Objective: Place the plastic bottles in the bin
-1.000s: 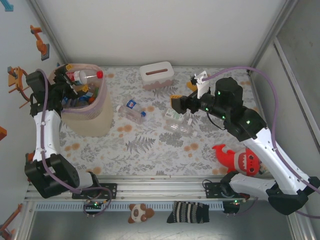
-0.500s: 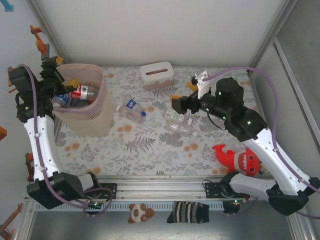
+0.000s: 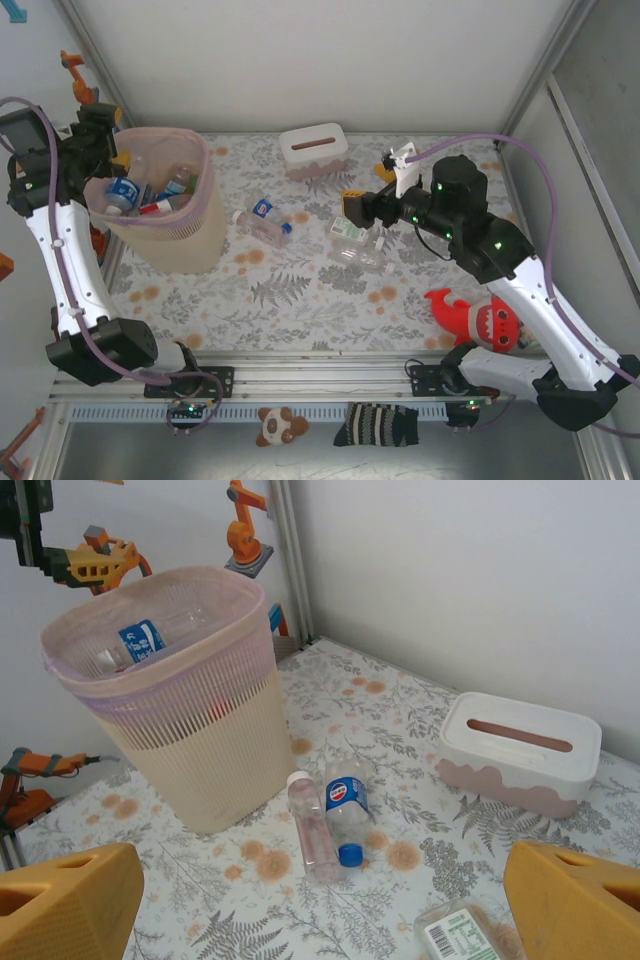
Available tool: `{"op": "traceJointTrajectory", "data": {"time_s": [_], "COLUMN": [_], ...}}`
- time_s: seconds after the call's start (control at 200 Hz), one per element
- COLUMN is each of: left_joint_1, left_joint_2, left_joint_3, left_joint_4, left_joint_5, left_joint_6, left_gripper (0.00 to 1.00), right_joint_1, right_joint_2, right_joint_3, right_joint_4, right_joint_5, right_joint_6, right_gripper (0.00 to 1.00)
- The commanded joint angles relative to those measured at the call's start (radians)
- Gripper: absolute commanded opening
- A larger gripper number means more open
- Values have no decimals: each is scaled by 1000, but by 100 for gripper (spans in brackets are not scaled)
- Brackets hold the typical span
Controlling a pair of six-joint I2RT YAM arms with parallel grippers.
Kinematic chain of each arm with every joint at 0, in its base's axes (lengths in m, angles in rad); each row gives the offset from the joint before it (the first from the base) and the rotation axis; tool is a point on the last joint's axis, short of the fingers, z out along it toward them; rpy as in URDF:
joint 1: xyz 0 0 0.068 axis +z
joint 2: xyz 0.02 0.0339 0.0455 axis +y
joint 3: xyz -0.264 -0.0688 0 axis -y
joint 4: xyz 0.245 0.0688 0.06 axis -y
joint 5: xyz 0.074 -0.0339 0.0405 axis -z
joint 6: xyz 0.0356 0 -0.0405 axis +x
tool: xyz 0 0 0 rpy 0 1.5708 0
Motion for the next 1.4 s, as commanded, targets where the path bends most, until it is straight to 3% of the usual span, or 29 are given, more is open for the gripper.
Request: {"op": "traceJointTrajectory", "data": {"time_s": [0.0, 0.12, 0.31, 0.476, 0.706, 0.821, 1.001, 1.397], "left_joint_1": [17, 16, 15, 15, 16, 15, 14, 14], "left_joint_2": [-2, -17, -135, -214, -312, -357, -414, -465], "left_joint_3": [40, 20, -108, -182, -292, -356, -456, -492], "left_joint_4": [-147, -173, -39, 49, 169, 259, 383, 423], "left_joint_5": [-36, -10, 71, 155, 253, 316, 378, 416], "left_joint_6": [244, 365, 548, 666, 812, 822, 839, 829], "left_gripper": [80, 80, 82, 82, 83, 83, 84, 85], "right_joint_1": [5, 5, 5, 5, 4, 4, 5, 49], "right_joint_2": [-11, -4, 42, 118, 251, 318, 460, 781], "right_joint_3": [-2, 3, 42, 92, 129, 117, 129, 228], "right_joint_4": [0, -7, -89, -231, -409, -460, -533, -553], "right_joint_5": [5, 24, 101, 209, 243, 190, 214, 287], "right_joint_6": [-13, -15, -4, -7, -90, -164, -241, -308], "right_gripper": [92, 92, 91, 91, 88, 83, 76, 71]}}
